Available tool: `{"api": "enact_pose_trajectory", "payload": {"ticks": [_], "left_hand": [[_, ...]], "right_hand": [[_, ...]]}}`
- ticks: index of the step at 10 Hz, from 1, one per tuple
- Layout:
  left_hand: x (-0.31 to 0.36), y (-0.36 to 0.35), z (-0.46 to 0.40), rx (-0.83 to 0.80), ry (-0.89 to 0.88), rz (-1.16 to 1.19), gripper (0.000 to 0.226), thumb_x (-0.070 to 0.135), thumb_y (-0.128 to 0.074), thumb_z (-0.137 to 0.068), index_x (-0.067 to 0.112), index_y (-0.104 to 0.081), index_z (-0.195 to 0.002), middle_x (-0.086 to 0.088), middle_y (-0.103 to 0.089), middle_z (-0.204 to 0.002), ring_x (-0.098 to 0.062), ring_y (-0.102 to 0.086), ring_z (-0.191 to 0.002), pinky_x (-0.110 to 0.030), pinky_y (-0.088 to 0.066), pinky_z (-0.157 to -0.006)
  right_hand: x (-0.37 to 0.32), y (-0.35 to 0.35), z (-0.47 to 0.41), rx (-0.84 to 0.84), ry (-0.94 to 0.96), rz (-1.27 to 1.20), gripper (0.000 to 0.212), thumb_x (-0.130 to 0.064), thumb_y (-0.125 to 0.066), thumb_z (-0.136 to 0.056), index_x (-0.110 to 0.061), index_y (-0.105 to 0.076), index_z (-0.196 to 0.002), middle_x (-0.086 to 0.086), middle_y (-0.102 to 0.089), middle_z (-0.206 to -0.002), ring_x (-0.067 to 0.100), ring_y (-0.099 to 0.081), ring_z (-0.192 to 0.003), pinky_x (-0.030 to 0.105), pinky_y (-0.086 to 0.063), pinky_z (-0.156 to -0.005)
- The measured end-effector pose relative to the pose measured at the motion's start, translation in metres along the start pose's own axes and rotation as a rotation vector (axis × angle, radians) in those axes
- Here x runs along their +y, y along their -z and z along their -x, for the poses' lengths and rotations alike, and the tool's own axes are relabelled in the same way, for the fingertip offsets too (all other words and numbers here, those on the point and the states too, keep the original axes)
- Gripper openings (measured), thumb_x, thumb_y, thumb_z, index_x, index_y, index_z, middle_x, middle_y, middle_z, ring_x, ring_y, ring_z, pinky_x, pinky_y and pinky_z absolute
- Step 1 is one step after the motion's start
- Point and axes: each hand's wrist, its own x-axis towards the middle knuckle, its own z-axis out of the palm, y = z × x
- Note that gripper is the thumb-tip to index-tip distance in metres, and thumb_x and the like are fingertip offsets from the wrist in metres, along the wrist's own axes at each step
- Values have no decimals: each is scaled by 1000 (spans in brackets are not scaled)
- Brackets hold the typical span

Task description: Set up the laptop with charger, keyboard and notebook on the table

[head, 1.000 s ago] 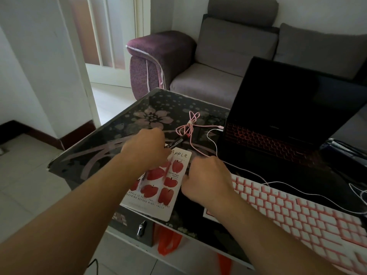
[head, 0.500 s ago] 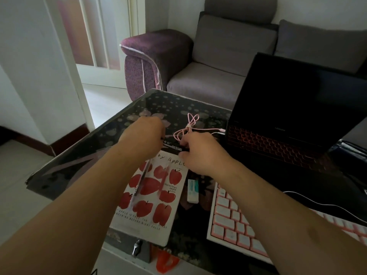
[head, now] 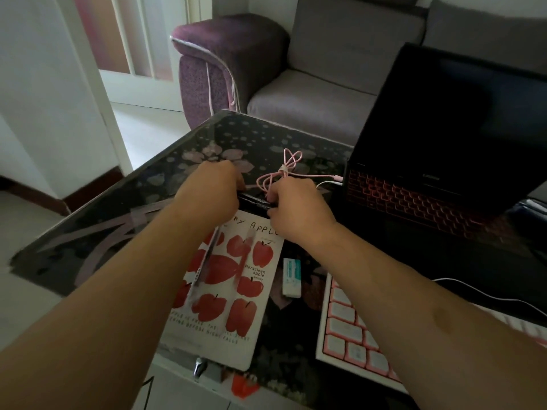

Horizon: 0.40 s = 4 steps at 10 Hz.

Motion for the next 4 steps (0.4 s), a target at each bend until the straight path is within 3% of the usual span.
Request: {"api": "enact_pose_trajectory", "payload": {"ticks": [2, 3, 4], "left_hand": [[-2, 0, 3, 26, 36, 33, 34, 6, -62, -93, 20, -75, -122, -5, -71, -106, -19, -61, -86, -29, -52, -74], [6, 8, 7, 43, 52, 93, 43, 3, -65, -92, 22, -70, -130, -10, -67, -120, -21, -59, -93, -36, -56, -88], [16, 16, 9, 53, 36, 79, 49, 3, -66, -91, 26, -68, -134, -10, -60, -136, -27, -61, -111, -38, -53, -98]], "right_hand": [[-2, 0, 4, -6, -20, 4, 14, -15, -75, -92, -17, -71, -105, 4, -68, -105, 23, -67, -94, 38, -62, -78], [-3, 6, 11, -10, -24, -10, 9, -14, -73, -93, -17, -65, -95, 5, -67, -102, 21, -66, -90, 38, -62, -77], [0, 10, 15, 38, -40, -28, 18, -9, -73, -92, -12, -69, -109, 5, -65, -106, 22, -66, -95, 40, -63, -81]]}}
